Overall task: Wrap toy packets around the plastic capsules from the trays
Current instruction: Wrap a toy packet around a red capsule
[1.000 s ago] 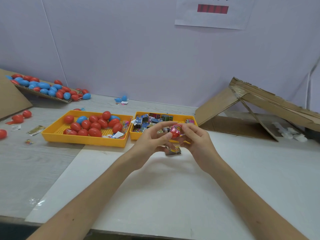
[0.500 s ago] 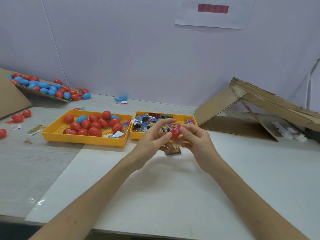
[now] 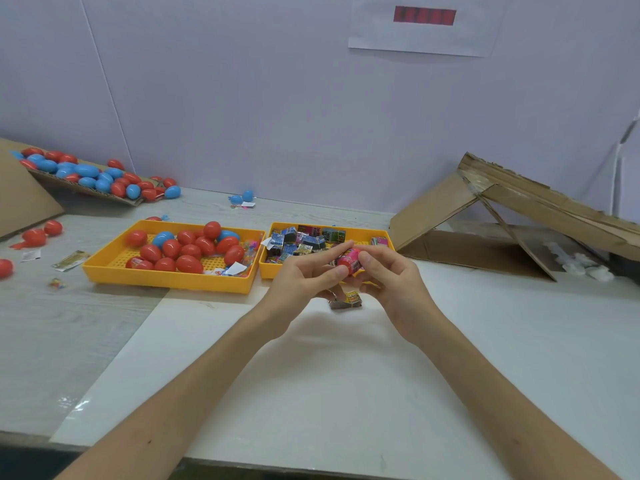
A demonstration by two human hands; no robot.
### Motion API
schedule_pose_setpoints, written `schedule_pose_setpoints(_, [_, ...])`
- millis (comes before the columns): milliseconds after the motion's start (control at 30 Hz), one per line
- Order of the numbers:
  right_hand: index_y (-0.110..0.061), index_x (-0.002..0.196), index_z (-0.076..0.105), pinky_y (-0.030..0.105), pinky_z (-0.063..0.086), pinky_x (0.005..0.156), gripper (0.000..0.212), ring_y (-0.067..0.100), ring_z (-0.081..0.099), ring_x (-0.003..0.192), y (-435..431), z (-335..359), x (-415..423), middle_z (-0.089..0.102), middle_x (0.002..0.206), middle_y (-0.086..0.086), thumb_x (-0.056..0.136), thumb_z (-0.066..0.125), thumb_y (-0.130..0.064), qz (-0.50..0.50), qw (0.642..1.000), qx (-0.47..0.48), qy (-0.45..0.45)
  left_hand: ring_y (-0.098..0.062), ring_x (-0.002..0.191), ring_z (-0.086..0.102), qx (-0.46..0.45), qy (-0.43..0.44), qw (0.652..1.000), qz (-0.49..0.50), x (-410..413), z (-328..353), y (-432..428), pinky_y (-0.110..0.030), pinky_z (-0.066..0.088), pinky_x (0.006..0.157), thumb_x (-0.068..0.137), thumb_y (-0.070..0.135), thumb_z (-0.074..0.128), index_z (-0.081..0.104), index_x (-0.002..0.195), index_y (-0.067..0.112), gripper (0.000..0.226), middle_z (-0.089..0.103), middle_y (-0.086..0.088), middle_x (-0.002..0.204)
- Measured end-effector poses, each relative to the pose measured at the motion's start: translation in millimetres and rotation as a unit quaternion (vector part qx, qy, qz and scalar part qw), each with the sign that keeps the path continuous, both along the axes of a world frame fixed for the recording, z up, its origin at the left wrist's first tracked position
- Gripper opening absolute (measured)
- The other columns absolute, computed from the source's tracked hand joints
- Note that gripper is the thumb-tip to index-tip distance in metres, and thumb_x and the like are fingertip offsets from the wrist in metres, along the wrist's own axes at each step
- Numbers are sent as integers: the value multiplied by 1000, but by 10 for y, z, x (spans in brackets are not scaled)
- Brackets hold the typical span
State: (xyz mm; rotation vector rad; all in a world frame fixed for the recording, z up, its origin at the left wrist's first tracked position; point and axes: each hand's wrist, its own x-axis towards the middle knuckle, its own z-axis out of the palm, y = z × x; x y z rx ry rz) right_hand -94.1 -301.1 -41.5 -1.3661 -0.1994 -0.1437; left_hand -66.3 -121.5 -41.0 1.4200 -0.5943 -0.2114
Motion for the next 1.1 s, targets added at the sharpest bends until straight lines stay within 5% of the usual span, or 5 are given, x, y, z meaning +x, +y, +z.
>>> schedule_pose_setpoints(100, [-20, 97, 77, 32, 59, 77, 29, 20, 73, 79, 2, -3, 2, 74, 86, 4, 77, 77, -40, 2, 1000, 0, 5, -22, 74, 68, -10, 9, 1000, -1, -10, 5, 4, -33, 58, 76, 86, 28, 67, 65, 129, 31, 43, 69, -29, 101])
schedule_pose_setpoints(300, [-19, 93, 77, 38, 60, 82, 27, 20, 72, 73, -4, -26, 25, 73, 79, 3, 76, 78, -40, 8, 1000, 9, -7, -21, 74, 68, -11, 13, 1000, -8, 0, -6, 0, -29, 59, 75, 88, 30, 66, 64, 130, 31, 42, 76, -13, 93])
schedule_pose_setpoints(500, [-3, 99, 68, 41, 60, 82, 24, 31, 73, 80, -33, -54, 44, 73, 82, 9, 86, 71, -23, -5, 1000, -1, -23, -23, 75, 66, -2, 7, 1000, -4, -7, 5, -3, -26, 56, 71, 88, 32, 66, 64, 132, 30, 44, 76, -16, 95])
schedule_pose_setpoints(1100, [3, 92, 63, 50, 57, 89, 20, 26, 66, 77, -32, -29, 32, 67, 74, 11, 87, 67, -16, -16, 999, 5, -30, -22, 81, 66, 12, 15, 1000, -25, 7, -18, 4, -30, 57, 77, 89, 35, 63, 62, 133, 31, 45, 76, -17, 101])
